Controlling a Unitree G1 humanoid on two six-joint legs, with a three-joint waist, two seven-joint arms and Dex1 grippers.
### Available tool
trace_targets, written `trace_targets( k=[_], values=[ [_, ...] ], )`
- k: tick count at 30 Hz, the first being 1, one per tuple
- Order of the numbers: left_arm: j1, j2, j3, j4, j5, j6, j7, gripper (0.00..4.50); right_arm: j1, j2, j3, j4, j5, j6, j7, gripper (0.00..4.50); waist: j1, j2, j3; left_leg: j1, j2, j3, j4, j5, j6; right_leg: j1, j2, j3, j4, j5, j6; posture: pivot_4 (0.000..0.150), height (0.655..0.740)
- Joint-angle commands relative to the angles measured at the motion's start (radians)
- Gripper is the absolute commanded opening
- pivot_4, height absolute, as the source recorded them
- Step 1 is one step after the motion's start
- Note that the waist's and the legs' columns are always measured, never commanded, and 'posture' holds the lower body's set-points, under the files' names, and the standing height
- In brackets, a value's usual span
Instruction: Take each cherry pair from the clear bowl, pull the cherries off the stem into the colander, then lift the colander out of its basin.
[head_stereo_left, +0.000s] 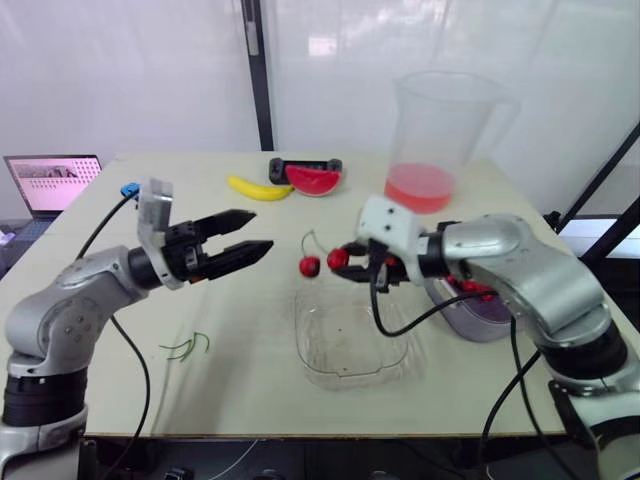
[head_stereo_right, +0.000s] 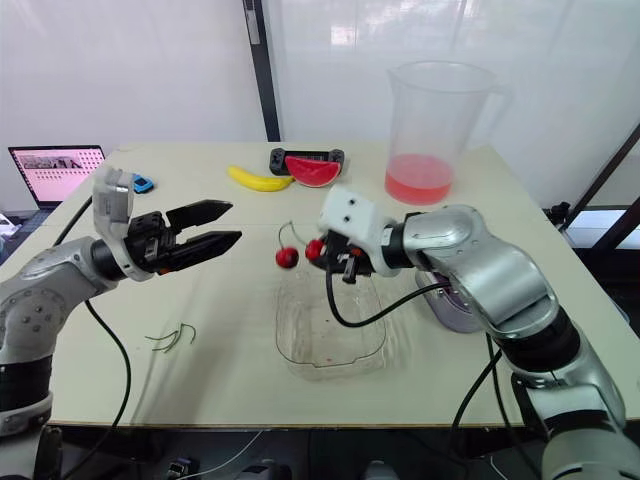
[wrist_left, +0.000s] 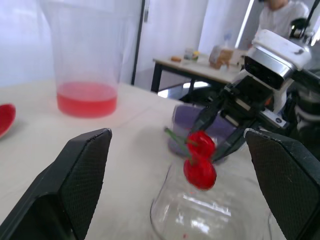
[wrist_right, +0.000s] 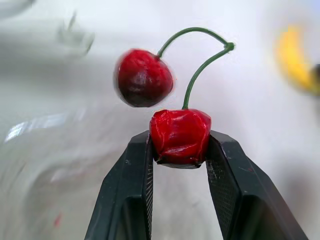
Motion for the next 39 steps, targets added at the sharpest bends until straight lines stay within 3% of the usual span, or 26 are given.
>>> trace_targets(
  k=[1,3,5,10,14,21,30,33,39],
  values=[
    [-0.066,-0.01,0.013,0.017,-0.05,0.029,0.03,4.5,0.084,0.028,-0.081,-0.061,-0.015,-0.085,-0.081,1.49,0.002,0.0,0.0,0.0,0.0,0.0,0.0,0.0,0.0,0.0,0.0,0.0,0.0,0.0,0.0,0.15,0.74],
    [-0.115,-0.034,0.021,0.056,-0.09,0.067,0.067,4.5,0.157,0.094,-0.133,-0.127,0.053,-0.045,-0.126,1.49,0.0,0.0,0.0,0.0,0.0,0.0,0.0,0.0,0.0,0.0,0.0,0.0,0.0,0.0,0.0,0.15,0.74],
    [-0.161,-0.058,0.028,0.092,-0.122,0.092,0.093,4.5,0.234,0.105,-0.107,-0.193,0.02,-0.093,-0.164,1.49,-0.002,0.0,0.0,0.0,0.0,0.0,0.0,0.0,0.0,0.0,0.0,0.0,0.001,0.0,0.0,0.15,0.74],
    [-0.209,-0.065,-0.034,0.113,-0.087,0.118,0.071,4.5,0.34,-0.082,0.195,-0.182,-0.567,-0.556,-0.365,1.49,-0.005,0.0,0.0,0.0,-0.002,0.001,0.0,0.001,-0.002,-0.001,0.0,0.001,0.001,0.0,0.0,0.15,0.74],
    [-0.214,-0.076,-0.105,0.097,-0.038,0.098,0.038,4.5,0.364,-0.14,0.282,-0.134,-0.863,-0.735,-0.434,1.49,-0.005,0.0,0.0,0.0,-0.002,0.001,0.0,0.005,-0.009,-0.001,0.0,0.001,0.001,0.0,0.0,0.15,0.74],
    [-0.194,-0.115,-0.198,0.052,0.046,0.046,-0.001,4.5,0.357,-0.047,0.249,-0.112,-1.021,-0.785,-0.429,1.49,-0.002,0.0,0.0,0.0,-0.002,0.001,0.0,0.005,-0.009,-0.001,0.001,0.001,0.001,0.0,0.0,0.15,0.74],
    [-0.21,-0.167,-0.222,0.065,0.072,0.058,0.013,4.5,0.341,-0.003,0.202,-0.06,-1.061,-0.905,-0.395,1.49,-0.003,0.0,0.0,0.0,-0.002,0.001,0.0,0.005,-0.009,0.0,0.001,0.0,0.0,0.0,0.0,0.15,0.74],
    [-0.211,-0.168,-0.212,0.073,0.073,0.067,0.031,3.67,0.348,0.01,0.184,-0.053,-1.073,-0.926,-0.388,1.43,-0.003,0.0,0.0,0.0,-0.002,0.001,0.0,0.005,-0.009,0.0,0.001,0.0,0.0,0.0,0.0,0.15,0.74],
    [-0.214,-0.166,-0.197,0.088,0.059,0.082,0.033,0.67,0.367,0.041,0.158,-0.048,-1.086,-0.947,-0.371,1.43,-0.003,0.0,0.0,0.0,-0.002,0.001,0.0,0.006,-0.009,0.0,0.001,0.0,0.001,0.0,0.0,0.15,0.74]
  ],
)
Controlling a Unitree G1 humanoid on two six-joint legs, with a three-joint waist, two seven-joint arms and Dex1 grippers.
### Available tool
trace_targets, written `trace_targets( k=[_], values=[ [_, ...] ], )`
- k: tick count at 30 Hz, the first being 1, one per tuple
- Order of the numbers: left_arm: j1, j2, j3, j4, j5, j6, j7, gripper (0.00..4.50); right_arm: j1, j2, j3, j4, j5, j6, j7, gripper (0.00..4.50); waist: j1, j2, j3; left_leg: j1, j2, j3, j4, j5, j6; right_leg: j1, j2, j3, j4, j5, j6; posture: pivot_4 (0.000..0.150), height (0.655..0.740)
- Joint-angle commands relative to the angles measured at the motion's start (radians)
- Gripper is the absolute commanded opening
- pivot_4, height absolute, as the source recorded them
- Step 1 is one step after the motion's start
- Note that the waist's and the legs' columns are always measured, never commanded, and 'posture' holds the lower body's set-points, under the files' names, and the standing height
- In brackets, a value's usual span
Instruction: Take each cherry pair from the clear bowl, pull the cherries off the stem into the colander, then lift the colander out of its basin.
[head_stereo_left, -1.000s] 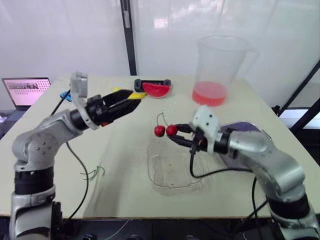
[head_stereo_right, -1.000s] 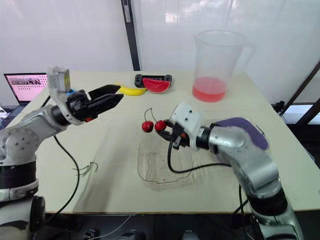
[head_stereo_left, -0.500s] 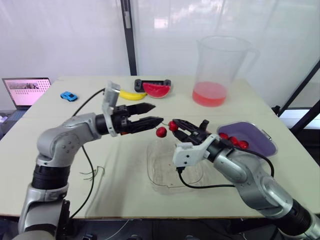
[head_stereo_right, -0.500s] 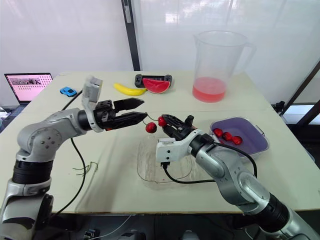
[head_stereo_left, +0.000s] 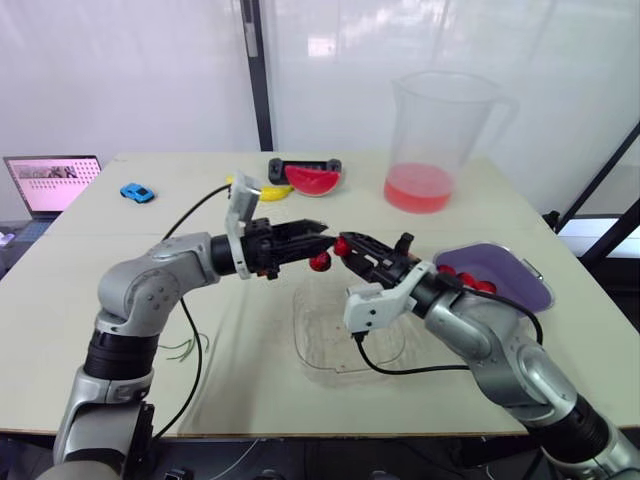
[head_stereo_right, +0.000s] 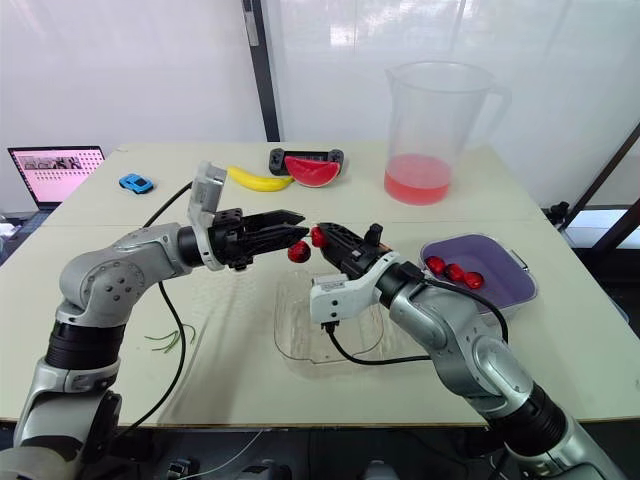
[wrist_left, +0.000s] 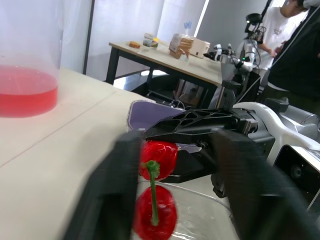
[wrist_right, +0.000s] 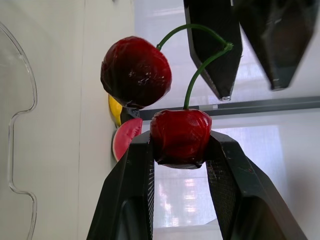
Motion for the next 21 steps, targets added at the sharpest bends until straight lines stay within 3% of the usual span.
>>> trace_targets(
  k=[1,5,8,13,17,20,21],
  values=[
    [-0.026,0.003,0.041,-0.01,-0.02,0.005,0.004,0.17,0.004,0.02,-0.042,-0.02,-0.008,-0.016,0.009,1.43,0.0,0.0,0.0,0.0,0.0,0.0,0.0,0.0,0.0,0.0,0.0,0.0,0.0,0.0,0.0,0.15,0.74],
    [-0.033,-0.002,0.045,-0.001,-0.018,0.008,0.001,0.07,0.018,0.04,-0.061,-0.021,0.002,-0.022,0.027,1.43,0.0,0.0,0.0,0.0,0.0,0.0,0.0,0.0,0.0,0.0,0.0,0.0,0.0,0.0,0.0,0.15,0.74],
    [-0.039,-0.005,0.04,0.009,-0.01,0.003,-0.004,0.0,0.031,0.048,-0.08,-0.022,0.053,-0.024,0.061,2.31,0.0,0.0,0.0,0.0,0.0,0.0,0.0,0.0,0.0,0.0,0.0,0.0,0.0,0.0,0.0,0.15,0.74],
    [-0.045,-0.003,0.033,0.021,-0.002,-0.001,-0.02,0.0,0.056,0.012,-0.143,-0.041,0.163,-0.036,0.153,4.47,0.0,0.0,0.0,0.0,0.0,0.0,0.0,0.0,0.0,0.0,0.0,0.0,0.0,0.0,0.0,0.15,0.74],
    [-0.053,0.003,0.026,0.032,0.007,-0.009,-0.05,0.0,0.076,0.039,-0.277,-0.097,0.495,0.185,0.335,4.47,0.0,0.0,0.0,0.0,0.0,0.0,0.0,0.0,0.0,0.001,0.0,0.0,0.0,0.0,0.0,0.15,0.74],
    [-0.06,0.01,0.019,0.036,0.016,-0.013,-0.077,0.0,0.038,0.055,-0.399,-0.136,0.726,0.447,0.42,4.47,0.0,0.0,0.0,0.002,0.001,-0.001,0.0,0.0,0.0,0.003,0.0,-0.001,0.0,0.0,0.0,0.15,0.74],
    [-0.065,0.011,0.016,0.04,0.019,-0.01,-0.084,0.0,0.012,0.009,-0.466,-0.138,0.848,0.568,0.496,4.47,0.0,0.0,0.0,0.003,0.001,-0.001,0.0,0.0,0.0,0.004,0.0,-0.001,-0.001,0.0,0.0,0.15,0.74]
  ],
)
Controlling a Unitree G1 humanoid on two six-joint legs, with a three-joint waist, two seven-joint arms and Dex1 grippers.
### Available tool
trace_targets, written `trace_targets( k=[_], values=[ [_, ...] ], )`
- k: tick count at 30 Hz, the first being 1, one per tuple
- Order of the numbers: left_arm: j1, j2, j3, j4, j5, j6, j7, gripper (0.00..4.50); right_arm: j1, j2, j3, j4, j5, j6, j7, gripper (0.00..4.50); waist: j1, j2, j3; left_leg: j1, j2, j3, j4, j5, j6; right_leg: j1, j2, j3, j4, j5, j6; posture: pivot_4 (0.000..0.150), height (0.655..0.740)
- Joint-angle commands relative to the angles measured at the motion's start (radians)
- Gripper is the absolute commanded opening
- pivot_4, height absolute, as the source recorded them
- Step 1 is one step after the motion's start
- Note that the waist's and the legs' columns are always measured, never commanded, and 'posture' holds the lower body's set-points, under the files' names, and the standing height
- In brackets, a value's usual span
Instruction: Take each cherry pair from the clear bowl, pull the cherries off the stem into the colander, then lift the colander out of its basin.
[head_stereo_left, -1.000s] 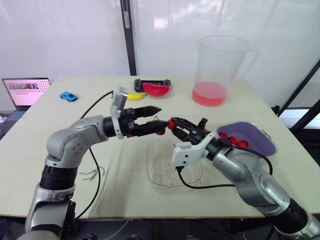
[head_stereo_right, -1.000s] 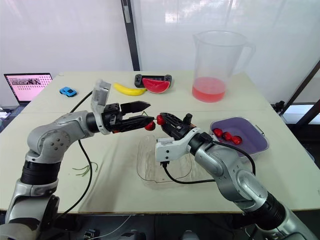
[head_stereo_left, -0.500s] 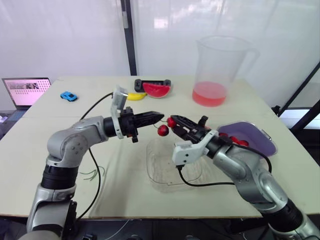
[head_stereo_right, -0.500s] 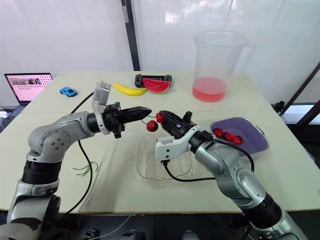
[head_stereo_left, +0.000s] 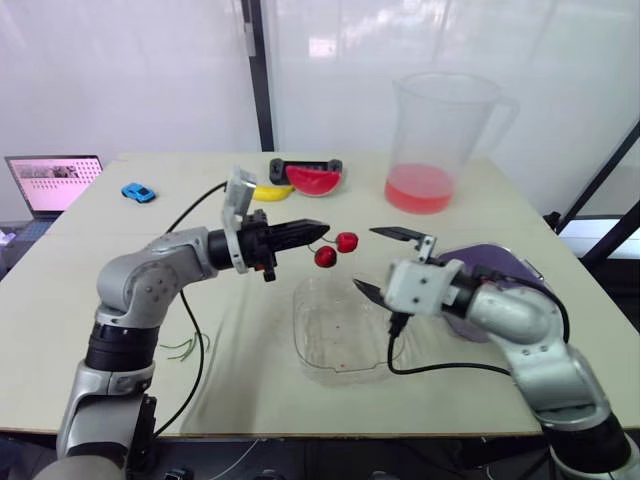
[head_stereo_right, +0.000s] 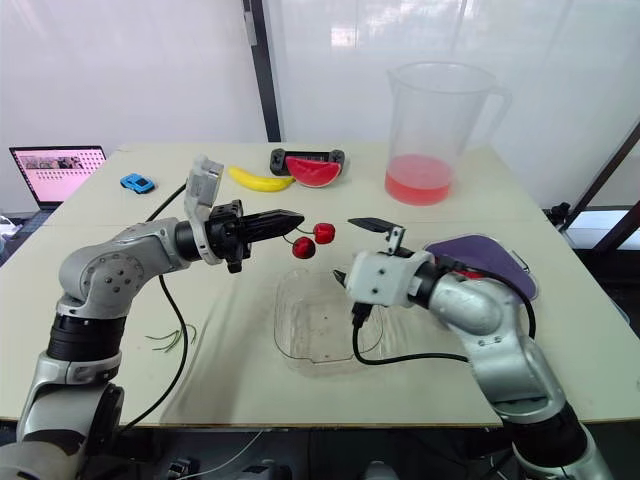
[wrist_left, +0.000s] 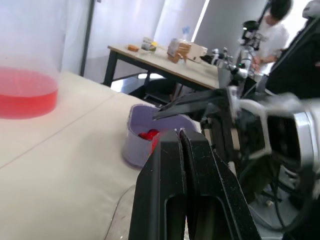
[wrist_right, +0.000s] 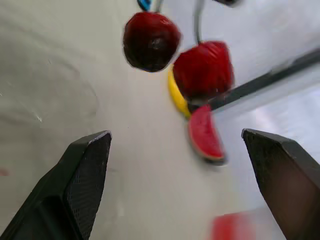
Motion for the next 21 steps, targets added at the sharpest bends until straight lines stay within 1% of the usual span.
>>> trace_targets(
  k=[1,3,6,9,13,17,21],
  values=[
    [-0.031,0.017,0.006,-0.005,0.004,-0.009,-0.036,0.0,-0.101,-0.094,-0.21,-0.044,0.36,0.37,0.178,4.47,0.001,0.001,0.0,0.001,0.0,0.0,0.0,0.0,0.0,0.001,0.0,0.0,0.0,0.0,0.0,0.15,0.74],
    [-0.036,0.026,-0.002,-0.012,0.005,-0.002,-0.059,0.0,-0.21,-0.14,-0.309,0.01,0.574,0.573,0.248,4.47,0.001,0.001,0.001,0.001,0.0,0.0,0.0,-0.004,0.006,0.002,0.0,0.0,-0.001,0.0,0.0,0.15,0.74],
    [-0.036,0.036,-0.008,-0.027,-0.006,0.003,-0.1,0.0,-0.306,-0.173,-0.327,0.067,0.694,0.698,0.242,4.47,0.0,0.001,0.001,0.003,0.001,0.0,-0.001,-0.004,0.008,0.002,0.0,0.0,-0.001,0.0,0.0,0.15,0.74],
    [-0.025,0.034,-0.006,-0.042,-0.008,-0.024,-0.146,0.0,-0.357,-0.152,-0.285,0.08,0.778,0.788,0.198,4.47,0.0,0.001,0.001,0.006,0.001,0.0,-0.002,-0.005,0.009,0.004,0.0,0.0,-0.001,0.0,0.0,0.15,0.74],
    [-0.007,0.041,-0.02,-0.067,-0.009,-0.032,-0.208,0.0,-0.389,-0.093,-0.21,0.104,0.798,0.787,0.117,4.47,0.0,0.001,0.001,0.005,0.001,0.001,-0.001,-0.005,0.009,0.004,0.0,0.001,-0.001,0.0,0.0,0.15,0.74],
    [-0.01,0.029,-0.013,-0.081,-0.033,-0.009,-0.199,0.0,-0.397,-0.075,-0.138,0.127,0.799,0.743,0.091,4.47,0.003,0.001,0.001,0.005,0.001,0.001,-0.001,-0.005,0.009,0.004,-0.001,0.0,-0.001,0.0,0.0,0.15,0.74],
    [-0.004,0.026,-0.007,-0.09,-0.042,-0.005,-0.183,0.0,-0.398,-0.07,-0.124,0.134,0.84,0.741,0.079,4.47,0.001,0.001,0.001,0.005,0.001,0.001,-0.001,-0.005,0.009,0.004,-0.001,0.0,-0.001,0.0,0.0,0.15,0.74]
  ],
)
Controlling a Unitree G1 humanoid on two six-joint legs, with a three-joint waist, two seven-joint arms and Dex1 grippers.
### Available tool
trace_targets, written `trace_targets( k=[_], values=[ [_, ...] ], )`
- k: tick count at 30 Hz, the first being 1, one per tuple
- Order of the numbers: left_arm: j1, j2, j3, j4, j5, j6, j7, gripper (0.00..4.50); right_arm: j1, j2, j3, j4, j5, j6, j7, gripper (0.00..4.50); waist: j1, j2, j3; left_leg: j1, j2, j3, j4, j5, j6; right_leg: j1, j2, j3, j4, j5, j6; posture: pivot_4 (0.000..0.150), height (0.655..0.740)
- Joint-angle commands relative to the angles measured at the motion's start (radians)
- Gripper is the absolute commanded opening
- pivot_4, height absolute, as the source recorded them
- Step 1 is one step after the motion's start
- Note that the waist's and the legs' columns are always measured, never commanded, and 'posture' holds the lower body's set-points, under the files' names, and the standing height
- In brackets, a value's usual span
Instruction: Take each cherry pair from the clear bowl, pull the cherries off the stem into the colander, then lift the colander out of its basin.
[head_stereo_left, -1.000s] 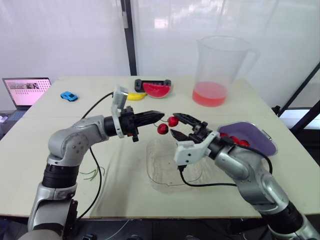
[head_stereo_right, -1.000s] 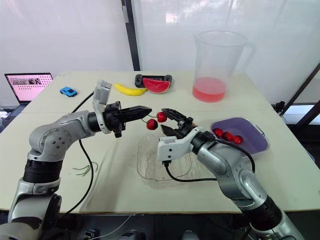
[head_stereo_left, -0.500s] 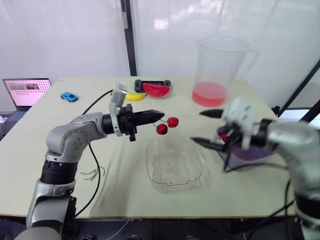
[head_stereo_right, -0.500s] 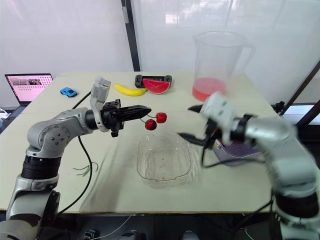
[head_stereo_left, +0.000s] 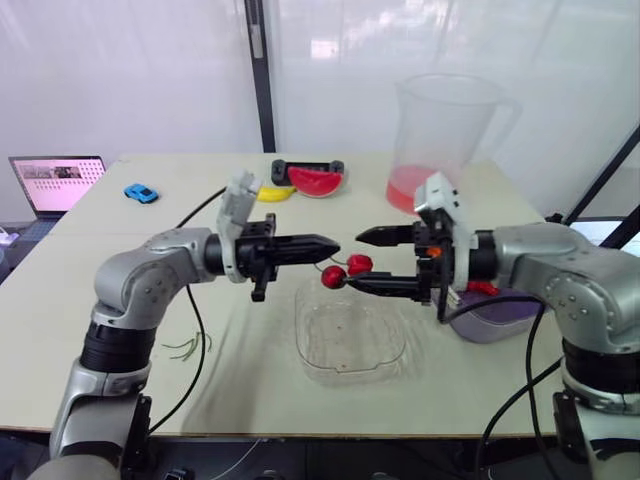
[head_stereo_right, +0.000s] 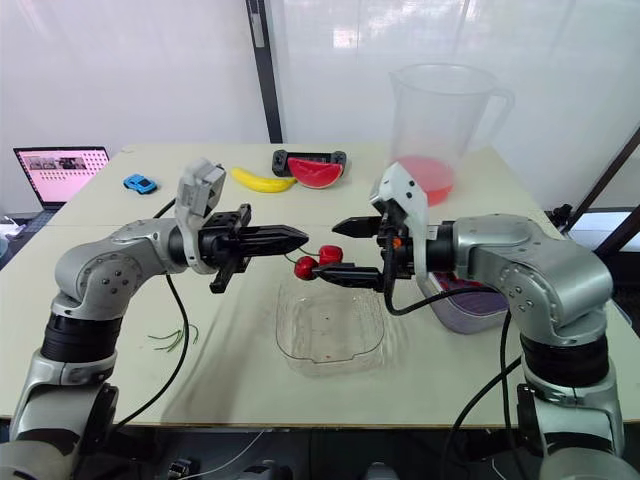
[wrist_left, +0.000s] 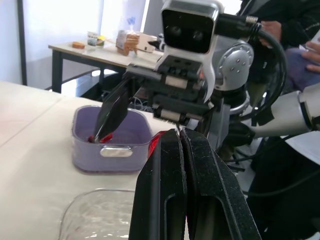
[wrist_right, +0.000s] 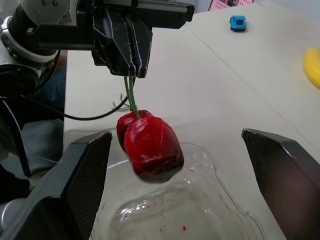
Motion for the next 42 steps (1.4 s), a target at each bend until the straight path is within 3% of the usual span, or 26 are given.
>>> trace_targets(
  k=[1,5,13,17,29,36,42],
  values=[
    [-0.003,0.002,0.028,-0.039,-0.024,0.0,0.009,0.0,-0.02,0.006,-0.016,-0.011,0.056,-0.004,-0.011,4.2,-0.001,0.0,0.0,0.0,0.0,0.0,0.0,0.0,0.0,0.0,0.0,0.0,0.0,0.0,0.0,0.15,0.74],
    [-0.001,0.004,0.032,-0.04,-0.027,0.003,0.014,0.0,-0.015,0.008,-0.02,-0.017,0.104,0.008,-0.032,2.65,-0.002,0.0,0.0,0.0,0.0,0.0,0.0,0.0,0.0,0.0,0.0,0.0,0.0,0.0,0.0,0.15,0.74],
    [-0.002,-0.002,0.03,-0.032,-0.029,0.004,0.016,0.0,0.008,-0.029,-0.011,-0.027,0.144,0.0,-0.045,2.65,-0.001,0.0,0.0,0.0,0.0,0.0,0.0,0.0,0.0,0.0,0.0,0.0,0.0,0.0,0.0,0.15,0.74],
    [-0.001,-0.004,0.027,-0.034,-0.029,0.004,0.02,0.0,0.018,-0.038,-0.012,-0.027,0.149,-0.014,-0.051,1.44,-0.001,0.0,0.0,0.0,0.0,0.0,0.0,0.0,0.0,0.0,0.0,0.0,0.0,0.0,0.0,0.15,0.74],
    [0.001,0.0,0.028,-0.033,-0.017,-0.001,0.028,0.0,0.094,-0.093,-0.034,-0.005,0.17,-0.048,-0.037,1.44,0.0,0.0,0.0,0.0,0.0,0.0,0.0,0.0,0.0,0.0,0.0,0.0,0.0,0.0,0.0,0.15,0.74],
    [0.007,0.006,0.034,-0.036,-0.018,-0.003,0.033,0.0,0.252,-0.171,-0.094,0.004,0.165,-0.1,-0.005,1.44,0.002,0.0,0.0,0.0,0.0,0.0,0.0,0.0,0.001,0.0,0.0,0.0,-0.001,0.0,0.0,0.15,0.74],
    [0.004,-0.001,0.034,-0.028,-0.011,-0.017,0.034,0.0,0.253,-0.258,-0.15,0.084,0.133,-0.131,-0.005,1.44,0.0,0.0,0.0,0.0,0.0,0.001,0.0,0.0,0.001,0.0,0.0,0.0,-0.001,0.0,0.0,0.15,0.74]
  ],
)
